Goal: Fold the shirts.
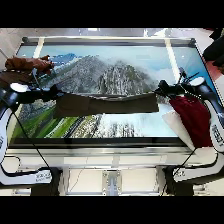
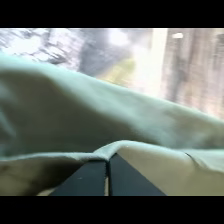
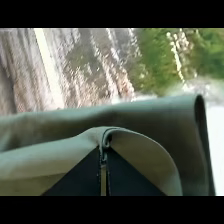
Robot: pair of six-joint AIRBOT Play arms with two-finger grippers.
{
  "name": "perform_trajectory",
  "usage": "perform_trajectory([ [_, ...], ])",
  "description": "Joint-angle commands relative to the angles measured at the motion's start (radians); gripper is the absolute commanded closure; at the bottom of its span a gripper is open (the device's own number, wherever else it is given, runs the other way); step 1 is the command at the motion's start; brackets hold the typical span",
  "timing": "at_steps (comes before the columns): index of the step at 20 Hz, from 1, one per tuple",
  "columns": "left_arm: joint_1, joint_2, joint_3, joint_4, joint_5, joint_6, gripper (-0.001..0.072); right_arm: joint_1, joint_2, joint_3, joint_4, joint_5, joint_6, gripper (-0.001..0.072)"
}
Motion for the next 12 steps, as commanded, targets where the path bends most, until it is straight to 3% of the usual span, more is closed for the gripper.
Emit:
perform_trajectory([
  [1, -0.012, -0.066, 0.023, 0.05, 0.12, 0.003, 0.0696, 0.013, -0.087, 0.04, -0.132, -0.043, 0.131, 0.0703],
  [7, -0.038, -0.078, 0.023, 0.018, 0.135, 0.005, 0.0673, 0.013, -0.094, 0.041, -0.183, 0.01, 0.158, 0.07],
  [8, -0.039, -0.077, 0.024, -0.008, 0.135, 0.005, 0.0525, 0.013, -0.09, 0.041, -0.176, 0.031, 0.154, 0.0678],
  [9, -0.039, -0.076, 0.031, -0.031, 0.133, 0.005, 0.0268, 0.013, -0.08, 0.042, -0.173, 0.053, 0.143, 0.0585],
  [10, -0.039, -0.073, 0.043, -0.053, 0.127, 0.005, 0.0109, 0.013, -0.066, 0.053, -0.174, 0.084, 0.124, 0.0424],
  [11, -0.037, -0.067, 0.058, -0.063, 0.122, 0.005, 0.011, 0.013, -0.047, 0.076, -0.174, 0.122, 0.095, 0.0324],
  [12, -0.035, -0.051, 0.073, -0.071, 0.121, 0.004, 0.011, 0.011, -0.02, 0.104, -0.18, 0.155, 0.063, 0.0325],
])
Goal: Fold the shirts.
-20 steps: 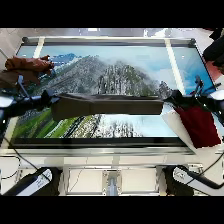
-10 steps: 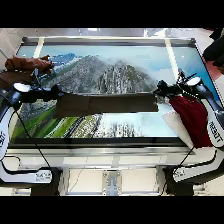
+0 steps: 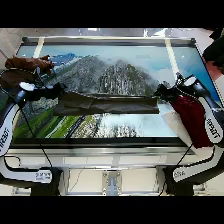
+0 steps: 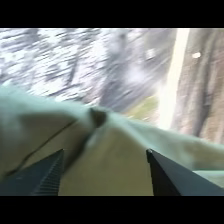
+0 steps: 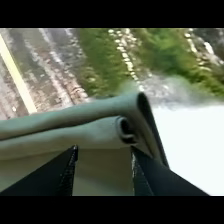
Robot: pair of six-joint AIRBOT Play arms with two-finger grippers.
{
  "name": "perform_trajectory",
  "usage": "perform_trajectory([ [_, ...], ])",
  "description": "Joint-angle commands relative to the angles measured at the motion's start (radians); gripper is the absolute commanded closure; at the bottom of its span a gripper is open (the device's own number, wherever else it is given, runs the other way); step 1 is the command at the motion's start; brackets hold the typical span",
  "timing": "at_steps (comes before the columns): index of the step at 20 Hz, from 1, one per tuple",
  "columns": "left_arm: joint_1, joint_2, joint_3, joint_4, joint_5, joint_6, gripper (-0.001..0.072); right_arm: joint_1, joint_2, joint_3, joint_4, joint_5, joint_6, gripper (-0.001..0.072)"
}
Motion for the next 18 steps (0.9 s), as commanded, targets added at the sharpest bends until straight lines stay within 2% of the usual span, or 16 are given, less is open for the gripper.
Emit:
perform_trajectory([
  [1, 0.0, 0.035, 0.039, -0.051, -0.001, 0.0, 0.011, -0.002, 0.07, 0.069, -0.023, 0.113, -0.091, 0.0325],
  [3, 0.0, 0.087, 0.058, -0.051, -0.002, 0.022, 0.011, -0.011, 0.145, 0.13, -0.114, 0.137, -0.106, 0.0325],
  [5, -0.016, 0.145, 0.065, -0.051, 0.0, 0.129, 0.011, -0.035, 0.207, 0.146, -0.19, 0.141, -0.103, 0.0324],
  [6, -0.031, 0.175, 0.065, -0.051, 0.002, 0.216, 0.011, -0.063, 0.219, 0.145, -0.18, 0.164, -0.101, 0.0321],
  [7, -0.056, 0.206, 0.065, -0.051, 0.006, 0.304, 0.011, -0.098, 0.213, 0.145, -0.136, 0.203, -0.101, 0.0264],
  [9, -0.122, 0.252, 0.071, -0.049, 0.049, 0.335, 0.0112, -0.187, 0.163, 0.145, 0.034, 0.318, -0.136, 0.0246],
  [11, -0.193, 0.253, 0.122, 0.004, 0.053, 0.269, 0.0122, -0.257, 0.087, 0.14, 0.187, 0.418, -0.206, 0.0244],
  [13, -0.28, 0.22, 0.204, 0.228, 0.034, 0.081, 0.0124, -0.266, 0.035, 0.12, 0.195, 0.412, -0.251, 0.0228],
  [15, -0.358, 0.162, 0.281, 0.462, -0.072, -0.095, 0.0125, -0.245, -0.013, 0.098, 0.196, 0.385, -0.298, 0.0226],
  [16, -0.394, 0.124, 0.312, 0.537, -0.147, -0.14, 0.0125, -0.23, -0.043, 0.096, 0.195, 0.375, -0.314, 0.0224],
  [17, -0.423, 0.087, 0.328, 0.56, -0.201, -0.143, 0.0125, -0.214, -0.073, 0.096, 0.196, 0.363, -0.319, 0.0189],
  [18, -0.445, 0.058, 0.328, 0.557, -0.221, -0.143, 0.0124, -0.202, -0.098, 0.096, 0.195, 0.352, -0.324, 0.0117],
])
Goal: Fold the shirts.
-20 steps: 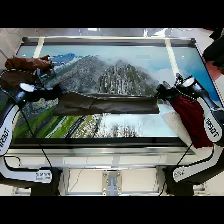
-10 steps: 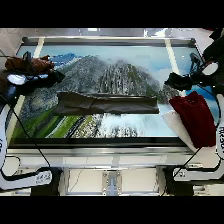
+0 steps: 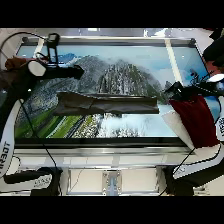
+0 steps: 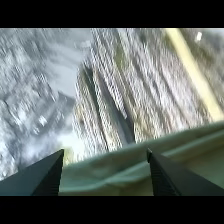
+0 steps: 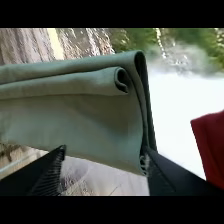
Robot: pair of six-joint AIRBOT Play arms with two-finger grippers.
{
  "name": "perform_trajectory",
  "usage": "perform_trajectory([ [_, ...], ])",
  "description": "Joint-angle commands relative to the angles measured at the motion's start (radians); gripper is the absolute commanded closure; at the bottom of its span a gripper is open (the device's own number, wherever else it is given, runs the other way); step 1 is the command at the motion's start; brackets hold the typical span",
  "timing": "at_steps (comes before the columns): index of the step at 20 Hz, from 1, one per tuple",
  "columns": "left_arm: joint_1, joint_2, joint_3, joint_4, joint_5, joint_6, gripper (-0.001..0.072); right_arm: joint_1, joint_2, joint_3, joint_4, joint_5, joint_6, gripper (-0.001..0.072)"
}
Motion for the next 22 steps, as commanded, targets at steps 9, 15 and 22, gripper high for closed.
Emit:
perform_trajectory([
  [9, -0.159, -0.167, 0.056, 0.178, -0.13, -0.117, 0.0124, 0.096, -0.171, -0.008, -0.068, -0.059, -0.052, 0.0107],
  [15, -0.158, -0.167, 0.056, 0.178, -0.13, -0.117, 0.0124, 0.167, -0.184, -0.008, -0.064, -0.046, -0.053, 0.0171],
  [22, -0.163, -0.191, 0.055, 0.178, -0.131, -0.117, 0.0229, 0.209, -0.133, 0.035, 0.135, 0.084, -0.128, 0.07],
])
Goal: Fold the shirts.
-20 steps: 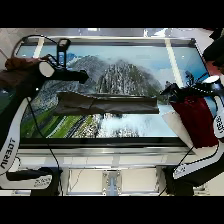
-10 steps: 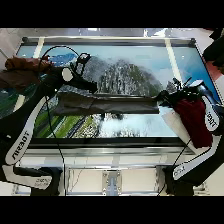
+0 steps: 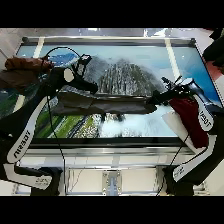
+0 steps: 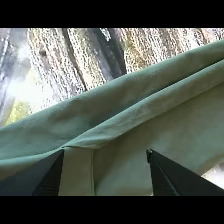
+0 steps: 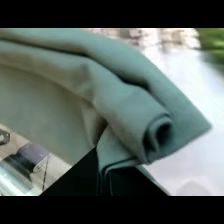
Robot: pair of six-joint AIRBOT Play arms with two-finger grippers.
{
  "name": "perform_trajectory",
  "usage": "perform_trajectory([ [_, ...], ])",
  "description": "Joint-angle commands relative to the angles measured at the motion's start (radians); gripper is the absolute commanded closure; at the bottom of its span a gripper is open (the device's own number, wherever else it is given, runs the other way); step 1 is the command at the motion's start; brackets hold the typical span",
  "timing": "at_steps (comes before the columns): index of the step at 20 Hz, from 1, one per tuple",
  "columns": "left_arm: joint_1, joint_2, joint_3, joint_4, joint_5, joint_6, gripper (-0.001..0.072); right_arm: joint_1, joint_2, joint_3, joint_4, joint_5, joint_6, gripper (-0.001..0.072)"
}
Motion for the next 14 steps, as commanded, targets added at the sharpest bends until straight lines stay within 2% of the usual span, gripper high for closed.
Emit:
perform_trajectory([
  [1, -0.008, -0.024, -0.001, -0.003, 0.0, 0.001, 0.0438, 0.01, 0.053, 0.049, 0.088, 0.101, -0.031, 0.07],
  [2, -0.011, -0.038, -0.002, -0.006, 0.0, 0.001, 0.0631, 0.009, 0.079, 0.073, 0.088, 0.127, -0.028, 0.07],
  [3, -0.021, -0.055, -0.002, -0.017, 0.0, 0.001, 0.0694, 0.01, 0.107, 0.103, 0.089, 0.153, -0.01, 0.07],
  [5, -0.043, -0.094, -0.002, -0.086, 0.0, 0.006, 0.0693, 0.01, 0.156, 0.167, 0.091, 0.209, 0.058, 0.07],
  [10, -0.151, -0.215, -0.002, -0.358, 0.013, 0.145, 0.0693, 0.028, 0.212, 0.35, 0.094, 0.235, 0.17, 0.0701],
  [14, -0.208, -0.262, -0.002, -0.451, 0.124, 0.15, 0.0693, 0.104, 0.212, 0.408, 0.093, 0.229, 0.185, 0.0701],
])
